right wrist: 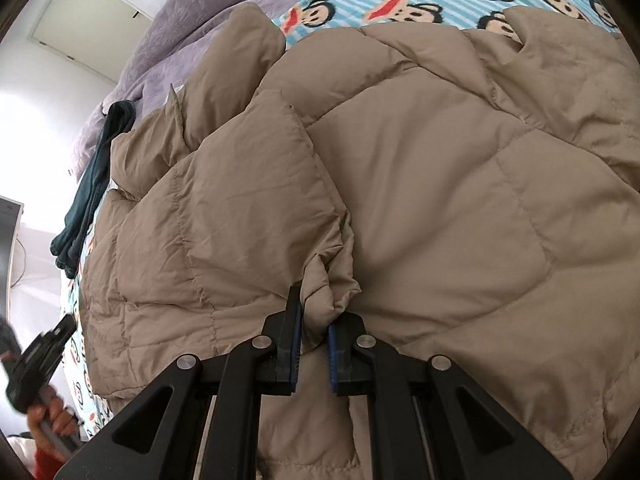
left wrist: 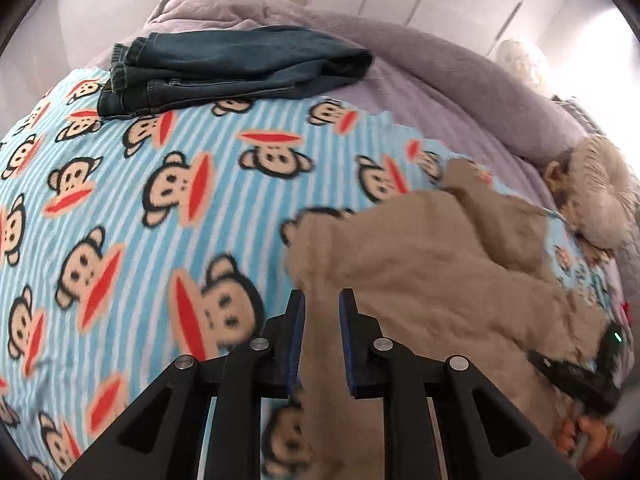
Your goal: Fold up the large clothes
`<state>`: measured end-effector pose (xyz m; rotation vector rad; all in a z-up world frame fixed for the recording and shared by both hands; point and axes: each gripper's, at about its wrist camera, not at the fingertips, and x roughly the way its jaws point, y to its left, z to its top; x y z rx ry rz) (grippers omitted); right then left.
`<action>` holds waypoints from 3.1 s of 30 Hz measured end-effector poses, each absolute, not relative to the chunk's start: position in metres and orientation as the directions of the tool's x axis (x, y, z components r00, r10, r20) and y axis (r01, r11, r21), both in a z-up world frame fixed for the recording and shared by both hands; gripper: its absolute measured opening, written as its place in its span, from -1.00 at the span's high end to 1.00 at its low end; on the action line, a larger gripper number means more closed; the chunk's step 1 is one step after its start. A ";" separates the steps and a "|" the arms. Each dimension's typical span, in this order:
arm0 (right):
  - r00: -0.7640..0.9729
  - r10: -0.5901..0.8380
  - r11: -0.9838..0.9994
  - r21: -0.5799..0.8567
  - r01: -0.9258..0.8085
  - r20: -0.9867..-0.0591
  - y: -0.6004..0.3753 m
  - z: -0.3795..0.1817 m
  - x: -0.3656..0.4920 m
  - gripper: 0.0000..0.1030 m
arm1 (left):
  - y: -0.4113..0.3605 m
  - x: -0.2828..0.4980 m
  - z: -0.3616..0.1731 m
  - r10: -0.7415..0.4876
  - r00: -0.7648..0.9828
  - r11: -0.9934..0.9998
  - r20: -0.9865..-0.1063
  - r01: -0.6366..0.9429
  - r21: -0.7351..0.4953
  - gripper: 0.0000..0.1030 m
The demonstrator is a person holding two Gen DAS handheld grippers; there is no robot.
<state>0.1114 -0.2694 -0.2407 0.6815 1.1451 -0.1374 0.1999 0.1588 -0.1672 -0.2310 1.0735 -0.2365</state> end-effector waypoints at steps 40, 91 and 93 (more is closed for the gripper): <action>0.422 0.235 0.694 0.455 0.558 -0.876 -0.409 -0.174 -0.042 -0.55 | -0.076 0.075 -0.141 -0.154 0.361 0.971 -0.920 0.227 -0.074 -0.97; 0.717 0.274 0.803 0.563 0.197 -0.641 -0.513 -0.089 0.114 0.84 | -0.113 0.153 -0.140 -0.161 0.421 0.984 -0.893 0.133 -0.115 -0.97; 0.668 0.288 0.882 0.462 0.095 -0.686 -0.454 -0.090 0.133 0.84 | -0.097 0.159 -0.142 -0.152 0.426 0.988 -0.892 0.099 -0.121 -0.97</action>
